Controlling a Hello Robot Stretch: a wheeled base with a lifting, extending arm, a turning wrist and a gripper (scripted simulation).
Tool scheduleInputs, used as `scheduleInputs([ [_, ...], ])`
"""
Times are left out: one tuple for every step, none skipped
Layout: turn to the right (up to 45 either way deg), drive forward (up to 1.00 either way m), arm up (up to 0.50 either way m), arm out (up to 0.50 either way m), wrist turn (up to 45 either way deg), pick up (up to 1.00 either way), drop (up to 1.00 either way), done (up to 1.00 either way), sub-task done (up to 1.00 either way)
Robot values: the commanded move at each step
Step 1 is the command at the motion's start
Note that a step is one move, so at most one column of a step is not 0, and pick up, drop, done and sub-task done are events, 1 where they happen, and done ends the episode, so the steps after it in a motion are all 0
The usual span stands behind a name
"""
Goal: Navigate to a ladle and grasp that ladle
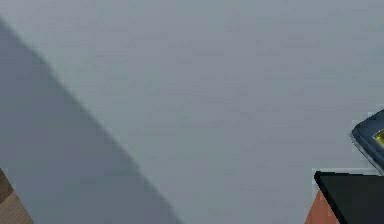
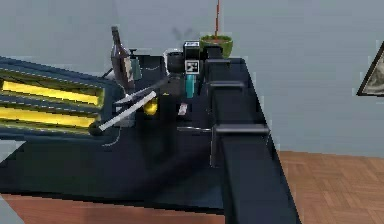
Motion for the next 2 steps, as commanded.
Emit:
scheduleInputs([
  [0.0, 0.0, 0.0, 0.0, 45.0, 0.0, 0.0, 0.0, 0.0],
  [0.0, 0.0, 0.0, 0.0, 12.0, 0.0, 0.0, 0.0, 0.0],
])
